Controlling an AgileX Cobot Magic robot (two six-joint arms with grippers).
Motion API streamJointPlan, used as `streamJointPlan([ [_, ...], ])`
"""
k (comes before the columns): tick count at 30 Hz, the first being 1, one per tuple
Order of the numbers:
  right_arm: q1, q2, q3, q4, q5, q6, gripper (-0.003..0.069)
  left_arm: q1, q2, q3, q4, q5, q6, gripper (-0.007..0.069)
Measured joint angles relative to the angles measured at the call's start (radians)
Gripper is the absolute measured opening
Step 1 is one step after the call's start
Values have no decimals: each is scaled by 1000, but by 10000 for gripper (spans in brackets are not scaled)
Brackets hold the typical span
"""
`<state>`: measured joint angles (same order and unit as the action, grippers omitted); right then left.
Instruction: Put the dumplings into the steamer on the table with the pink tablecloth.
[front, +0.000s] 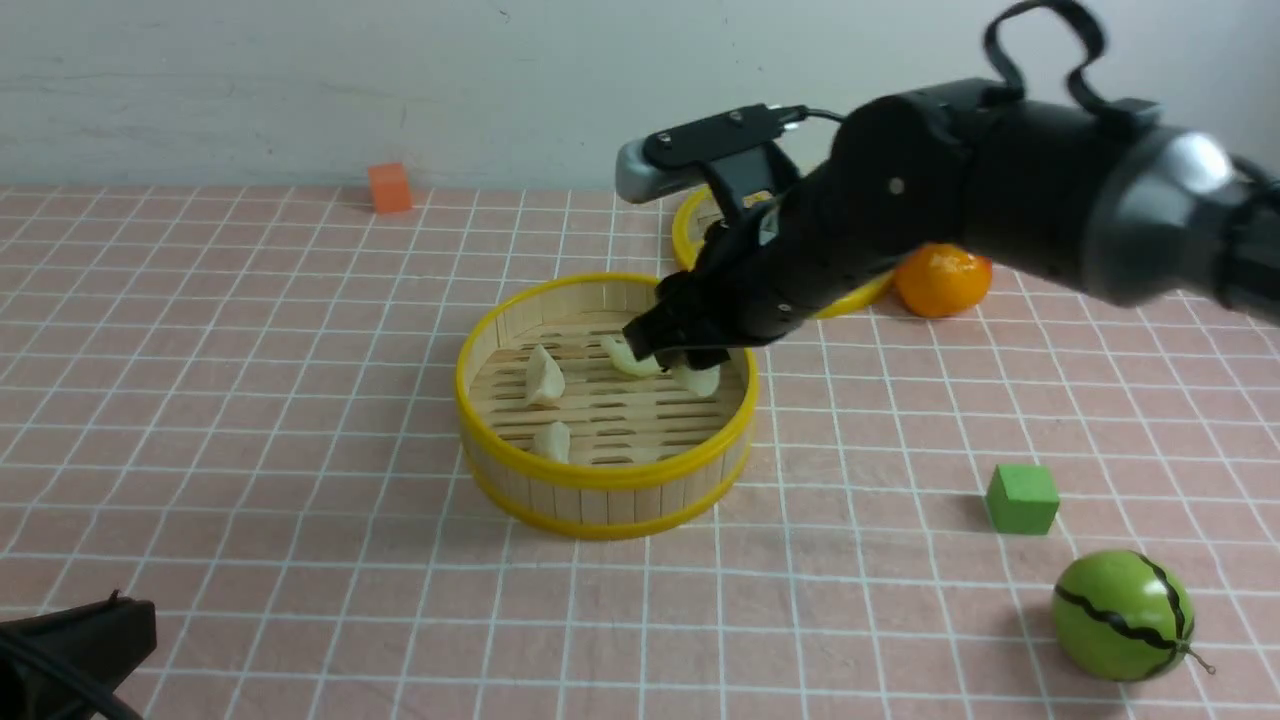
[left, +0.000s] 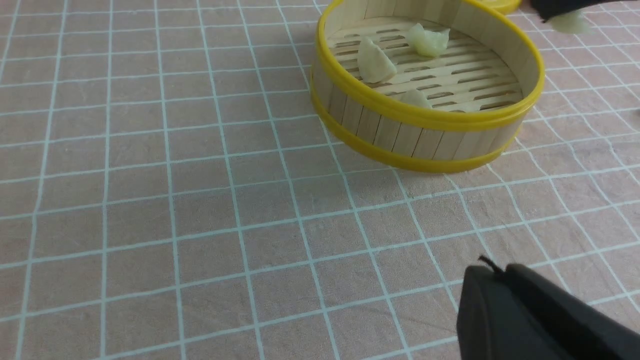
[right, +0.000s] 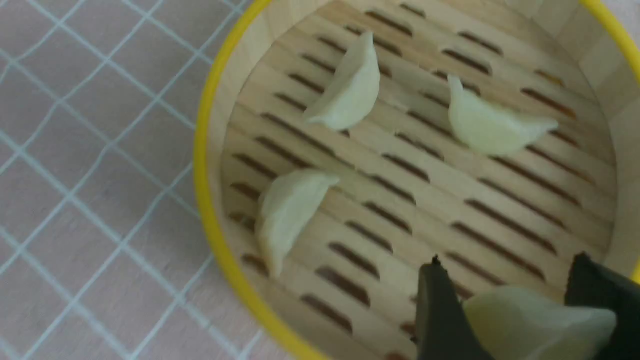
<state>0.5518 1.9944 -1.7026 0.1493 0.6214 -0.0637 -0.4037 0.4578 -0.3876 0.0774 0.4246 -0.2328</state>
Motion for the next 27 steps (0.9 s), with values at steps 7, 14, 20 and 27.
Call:
streamJointPlan([
  [7, 0, 194, -81, -19, -27, -10, 318, 0, 0, 0, 0, 6, 0, 29],
  [14, 0, 167, -86, -24, 22, -11, 450, 0, 0, 0, -1, 8, 0, 39],
  [20, 0, -96, -144, -58, 169, -19, 537, 0, 0, 0, -3, 7, 0, 43],
  [27, 0, -518, -135, -192, 259, -33, 407, 0, 0, 0, -3, 7, 0, 52],
])
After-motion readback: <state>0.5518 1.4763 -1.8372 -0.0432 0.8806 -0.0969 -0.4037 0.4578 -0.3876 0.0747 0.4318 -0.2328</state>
